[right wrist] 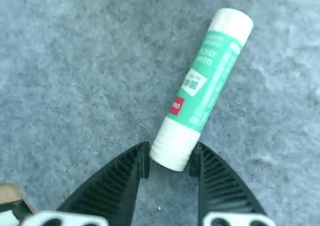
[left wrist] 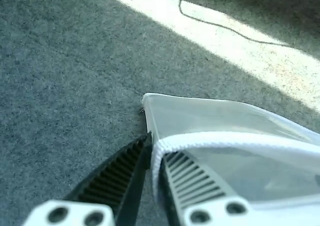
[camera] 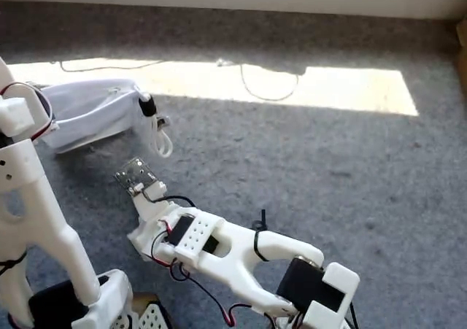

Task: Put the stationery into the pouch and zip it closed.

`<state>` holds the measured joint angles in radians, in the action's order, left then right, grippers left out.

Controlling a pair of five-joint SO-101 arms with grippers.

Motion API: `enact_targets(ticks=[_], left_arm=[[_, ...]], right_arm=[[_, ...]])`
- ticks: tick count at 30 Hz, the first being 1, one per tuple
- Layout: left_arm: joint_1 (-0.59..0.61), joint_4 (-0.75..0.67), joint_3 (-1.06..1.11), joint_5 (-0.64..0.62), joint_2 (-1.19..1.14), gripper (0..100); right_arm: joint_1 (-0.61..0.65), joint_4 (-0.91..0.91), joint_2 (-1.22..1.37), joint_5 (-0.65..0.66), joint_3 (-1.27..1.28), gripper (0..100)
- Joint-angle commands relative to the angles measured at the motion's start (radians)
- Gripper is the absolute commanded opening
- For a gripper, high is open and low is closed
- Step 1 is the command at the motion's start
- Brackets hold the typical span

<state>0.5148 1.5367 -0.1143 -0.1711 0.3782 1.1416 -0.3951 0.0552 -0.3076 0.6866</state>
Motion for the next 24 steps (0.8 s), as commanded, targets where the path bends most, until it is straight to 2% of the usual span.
enact_targets(ticks=[1,7,18,24], left_arm=[[0.008,-0.009,-0.058,0.002,0.013,1],[0.008,-0.009,-0.058,0.002,0.013,1],[0.008,-0.009,-0.058,0.002,0.013,1],[0.008,-0.009,-0.058,0.003,0.013,1]], right_arm=[[-0.016,0.019,-0.042,-0.068,-0.067,13.8],[-0.021,0.021,-0.074,-0.17,-0.068,13.9],[-0.05,0.027,0.028,-0.258,-0.153,13.9],[-0.065,0.019,0.102,-0.258,-0.202,13.9]])
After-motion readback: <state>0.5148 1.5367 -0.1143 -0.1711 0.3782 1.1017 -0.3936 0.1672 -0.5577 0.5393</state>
